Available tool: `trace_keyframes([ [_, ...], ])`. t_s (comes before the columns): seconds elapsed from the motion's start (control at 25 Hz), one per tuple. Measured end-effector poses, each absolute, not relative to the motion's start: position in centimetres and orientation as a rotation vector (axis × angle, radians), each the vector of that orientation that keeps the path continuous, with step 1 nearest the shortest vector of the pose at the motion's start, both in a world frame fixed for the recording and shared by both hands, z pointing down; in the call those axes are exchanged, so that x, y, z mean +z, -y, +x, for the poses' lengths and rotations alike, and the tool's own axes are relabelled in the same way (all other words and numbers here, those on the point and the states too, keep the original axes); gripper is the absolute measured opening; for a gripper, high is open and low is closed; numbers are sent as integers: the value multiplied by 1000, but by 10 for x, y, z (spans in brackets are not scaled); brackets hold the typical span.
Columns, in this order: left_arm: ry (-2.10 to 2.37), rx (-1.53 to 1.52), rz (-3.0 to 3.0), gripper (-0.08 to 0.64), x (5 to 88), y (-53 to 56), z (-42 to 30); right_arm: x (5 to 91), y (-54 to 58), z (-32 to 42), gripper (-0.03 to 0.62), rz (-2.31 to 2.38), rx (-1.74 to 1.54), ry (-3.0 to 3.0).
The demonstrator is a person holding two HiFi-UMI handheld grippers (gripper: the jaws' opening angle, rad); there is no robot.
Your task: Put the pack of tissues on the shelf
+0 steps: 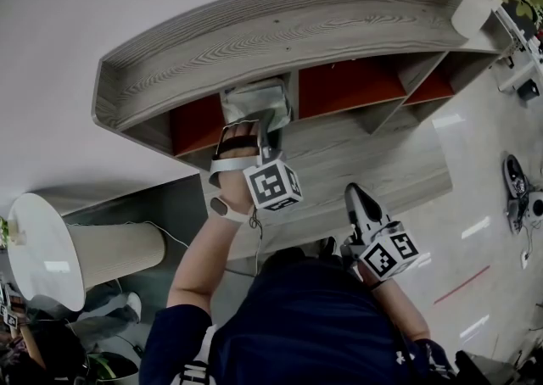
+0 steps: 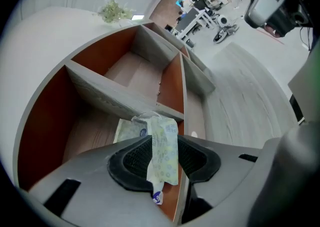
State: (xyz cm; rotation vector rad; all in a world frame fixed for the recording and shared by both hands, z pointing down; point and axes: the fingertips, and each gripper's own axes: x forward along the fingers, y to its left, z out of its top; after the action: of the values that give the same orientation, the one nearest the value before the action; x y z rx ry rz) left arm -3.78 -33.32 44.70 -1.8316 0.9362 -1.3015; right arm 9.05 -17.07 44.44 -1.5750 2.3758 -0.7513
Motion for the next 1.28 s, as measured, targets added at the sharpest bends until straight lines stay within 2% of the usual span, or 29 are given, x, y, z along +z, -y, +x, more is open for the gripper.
trace_keyframes([
  [0.28,-835,-1300,-1934,312,455,325,-24,446,166,91,11,-1557,-766,-2381],
  [0.4,-860,-1183,-1853,347,439,318,-13,446,163,93,11,-1560,-771,-2381],
  [0.88,-1094,-888,-1839,340,378,271,-24,439,161,81,11,-1475,-749,-2443],
  [1.08,-1236,-766,-2009,245,374,232,-41,434,159,75,11,-1434,-732,-2473],
  [1.28,-1349,-693,-2233,207,392,197,-57,427,157,69,11,-1396,-709,-2499],
])
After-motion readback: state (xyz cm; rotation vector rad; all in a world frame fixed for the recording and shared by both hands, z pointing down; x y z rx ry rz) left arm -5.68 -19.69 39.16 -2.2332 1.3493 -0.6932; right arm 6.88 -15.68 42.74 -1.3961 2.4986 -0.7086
